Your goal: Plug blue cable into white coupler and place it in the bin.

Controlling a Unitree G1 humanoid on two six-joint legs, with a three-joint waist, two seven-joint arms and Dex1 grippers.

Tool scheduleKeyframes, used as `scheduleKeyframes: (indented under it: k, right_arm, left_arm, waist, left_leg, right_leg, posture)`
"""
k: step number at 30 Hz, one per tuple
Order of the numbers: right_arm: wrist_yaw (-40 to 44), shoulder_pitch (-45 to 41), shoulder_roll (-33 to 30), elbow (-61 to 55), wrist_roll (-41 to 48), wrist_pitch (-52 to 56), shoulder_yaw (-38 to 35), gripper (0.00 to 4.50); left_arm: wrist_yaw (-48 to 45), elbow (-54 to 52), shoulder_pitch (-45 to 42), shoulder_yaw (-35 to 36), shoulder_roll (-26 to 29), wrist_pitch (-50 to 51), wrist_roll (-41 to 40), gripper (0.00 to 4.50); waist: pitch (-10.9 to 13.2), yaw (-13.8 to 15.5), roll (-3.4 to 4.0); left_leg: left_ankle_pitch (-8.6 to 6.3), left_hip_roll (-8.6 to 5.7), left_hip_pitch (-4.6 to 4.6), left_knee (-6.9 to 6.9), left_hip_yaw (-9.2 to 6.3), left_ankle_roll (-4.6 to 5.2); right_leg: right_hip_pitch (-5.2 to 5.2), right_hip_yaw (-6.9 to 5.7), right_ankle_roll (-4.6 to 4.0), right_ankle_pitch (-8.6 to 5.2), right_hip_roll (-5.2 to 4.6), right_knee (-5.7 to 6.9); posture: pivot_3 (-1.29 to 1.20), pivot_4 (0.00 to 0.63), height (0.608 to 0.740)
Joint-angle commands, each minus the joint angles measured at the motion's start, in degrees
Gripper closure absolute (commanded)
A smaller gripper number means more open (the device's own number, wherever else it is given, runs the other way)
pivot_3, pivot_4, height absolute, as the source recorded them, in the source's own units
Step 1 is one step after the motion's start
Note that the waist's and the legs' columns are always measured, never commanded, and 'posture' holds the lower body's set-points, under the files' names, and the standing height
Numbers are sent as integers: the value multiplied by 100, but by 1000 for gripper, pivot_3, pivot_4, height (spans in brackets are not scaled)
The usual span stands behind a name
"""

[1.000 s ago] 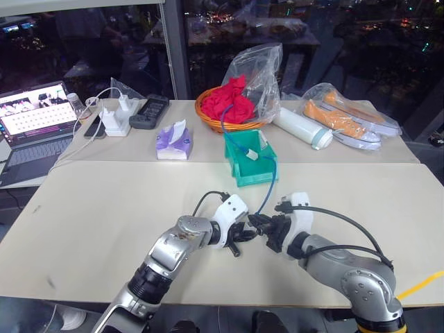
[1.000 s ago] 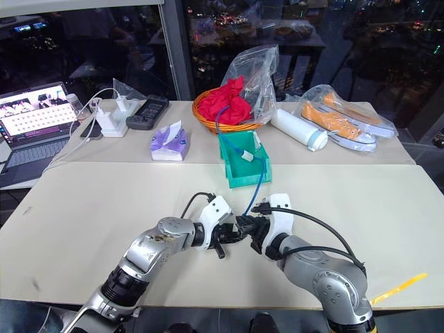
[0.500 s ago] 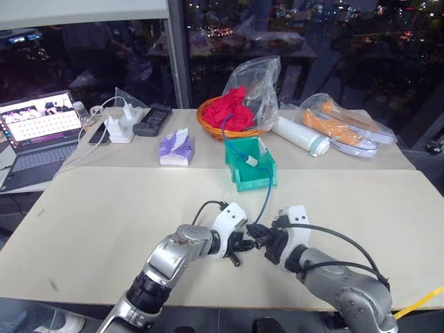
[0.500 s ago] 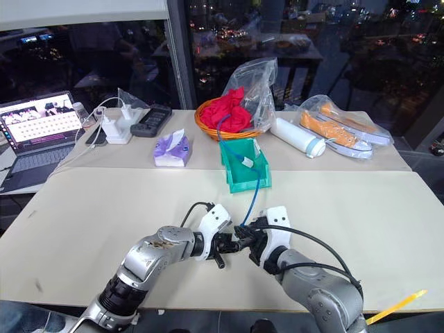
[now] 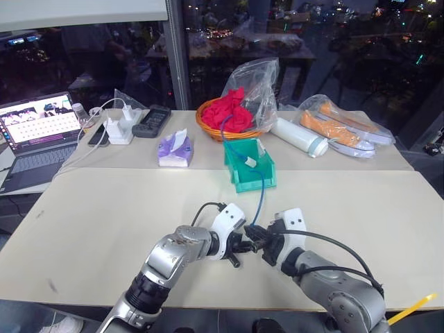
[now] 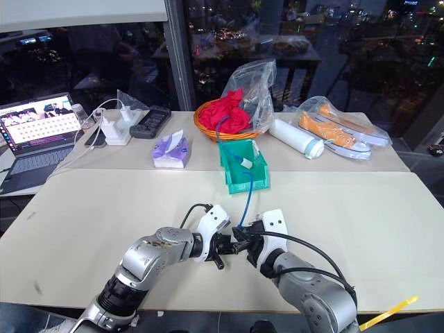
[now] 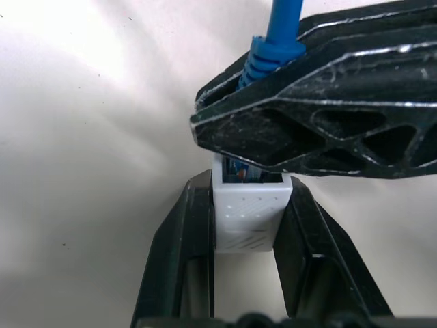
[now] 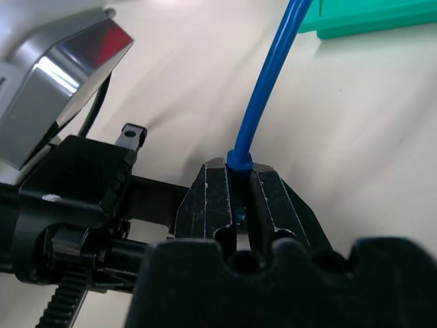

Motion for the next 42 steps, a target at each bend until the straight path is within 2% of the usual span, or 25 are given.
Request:
scheduleKeyframes:
  k: [1, 4, 7, 9, 11, 13, 15, 19, 26, 28, 33, 37, 38, 39, 41, 42]
  right_arm:
    - [-177, -166, -14, 79, 354, 555, -659, 4500]
    - [-337, -524, -76, -318, 847, 846, -1252, 4500]
    - [-523, -928, -157, -464, 1291, 1118, -1704, 4500]
    - [-502, -1519, -359, -302, 1366, 1187, -1871, 4500]
    - [-343, -2260, -558, 173, 1122, 1034, -1855, 4500]
    - [-172, -2780, -635, 697, 912, 835, -1782, 4500]
    - [275, -3412, -855, 1638, 307, 293, -1414, 4500]
    - [1186, -4532, -967, 3636, -739, -909, -726, 4500]
    - [2004, -5747, -575, 6362, -1749, -2553, -426, 4500]
    - [2152, -5999, -428, 6889, -1898, -2859, -432, 3543]
    - [2446, -6255, -224, 7151, -1943, -2976, -592, 1938]
    - [2545, -6139, -313, 6586, -1802, -2655, -782, 587]
    - [2700, -5865, -512, 5860, -1621, -2312, -845, 249]
    - [2859, -5575, -716, 5180, -1464, -2011, -890, 111]
    - [3077, -5115, -1022, 4197, -1244, -1594, -930, 111]
    - [3406, -4563, -1422, 3486, -1149, -1522, -952, 111]
  left_arm:
    - [-339, -468, 9, 131, 161, -449, -274, 1783]
    - [-694, -504, 206, 255, 537, -670, -459, 696]
    - [-1384, -582, 439, 336, 1088, -1014, -727, 696]
    - [-2038, -468, 671, 441, 1741, -1468, -759, 696]
    - [-2356, -155, 813, 686, 2165, -1748, -769, 696]
    - [-2437, 101, 827, 853, 2327, -1822, -836, 696]
    - [-2603, 338, 821, 975, 2533, -1965, -820, 696]
    - [-2427, 655, 823, 1295, 2536, -2395, -713, 696]
    - [-1736, 536, 760, 2045, 2162, -2642, -947, 696]
    - [-1538, 477, 706, 2171, 2044, -2683, -954, 628]
    - [-1226, 471, 457, 2226, 1829, -2670, -915, 628]
    - [-1031, 575, 228, 2333, 1660, -2720, -960, 628]
    - [-1010, 605, 151, 2386, 1611, -2729, -1014, 628]
    - [-1013, 625, 107, 2427, 1582, -2765, -1044, 628]
    - [-1039, 645, 85, 2472, 1563, -2835, -1056, 628]
    - [-1067, 679, 130, 2497, 1602, -2952, -1002, 628]
  waist:
    - [3, -1, 4]
    - [14, 8, 16]
    - [46, -8, 42]
    - [64, -8, 49]
    - [105, -103, 65]
    - [117, -124, 74]
    - [118, -124, 72]
    - [119, -161, 71]
    - [122, -218, 71]
    - [122, -243, 72]
    - [123, -285, 73]
    - [123, -288, 73]
    - [123, -290, 73]
    - [124, -246, 74]
    - [123, -235, 74]
    - [123, -236, 74]
  left_leg:
    - [2, 0, -7, 0, 0, -3]
    - [6, 0, -36, 0, 0, -9]
    - [10, -1, -53, 0, 0, -15]
    - [10, 0, -57, -9, 0, -14]
    - [9, 0, -58, -11, 3, -14]
    - [11, -1, -74, -10, 9, -15]
    - [11, 0, -83, -10, 8, -14]
    - [16, -3, -133, 3, 7, -20]
    - [37, -2, -153, -1, 9, -60]
    - [38, -2, -159, -2, 9, -62]
    - [41, -1, -173, -2, 8, -67]
    - [43, -2, -176, 0, 8, -71]
    - [43, -2, -179, 0, 8, -71]
    - [43, -2, -179, 0, 8, -71]
    - [44, -2, -196, 7, -6, -74]
    - [44, -5, -199, 9, -4, -75]
  right_leg:
    - [-7, 1, -8, 7, 0, -2]
    - [-39, 1, -12, 13, 0, -1]
    - [-62, 3, -14, 16, 0, 2]
    - [-70, 2, -17, 14, 0, 3]
    - [-76, 4, -17, 13, 1, 5]
    - [-95, 11, -18, 16, 0, 8]
    - [-105, 7, -18, 16, 0, 11]
    - [-164, 7, -18, 19, -1, 35]
    - [-180, 4, -16, 22, -4, 46]
    - [-186, 2, -15, 23, -4, 45]
    - [-199, -1, -15, 23, -5, 47]
    - [-200, -1, -13, 24, -7, 50]
    - [-202, -1, -13, 24, -7, 50]
    - [-204, -1, -13, 24, -7, 51]
    - [-213, -19, -13, 24, -10, 52]
    - [-215, -16, -12, 25, -12, 54]
  posture:
    - [0, 150, 740]
    - [0, 150, 740]
    - [0, 150, 740]
    - [0, 150, 740]
    - [0, 150, 740]
    - [0, 150, 740]
    - [0, 150, 740]
    - [0, 150, 740]
    - [0, 150, 740]
    - [0, 150, 740]
    - [0, 150, 740]
    - [0, 150, 740]
    - [0, 150, 740]
    - [0, 150, 740]
    - [0, 150, 740]
    - [0, 150, 740]
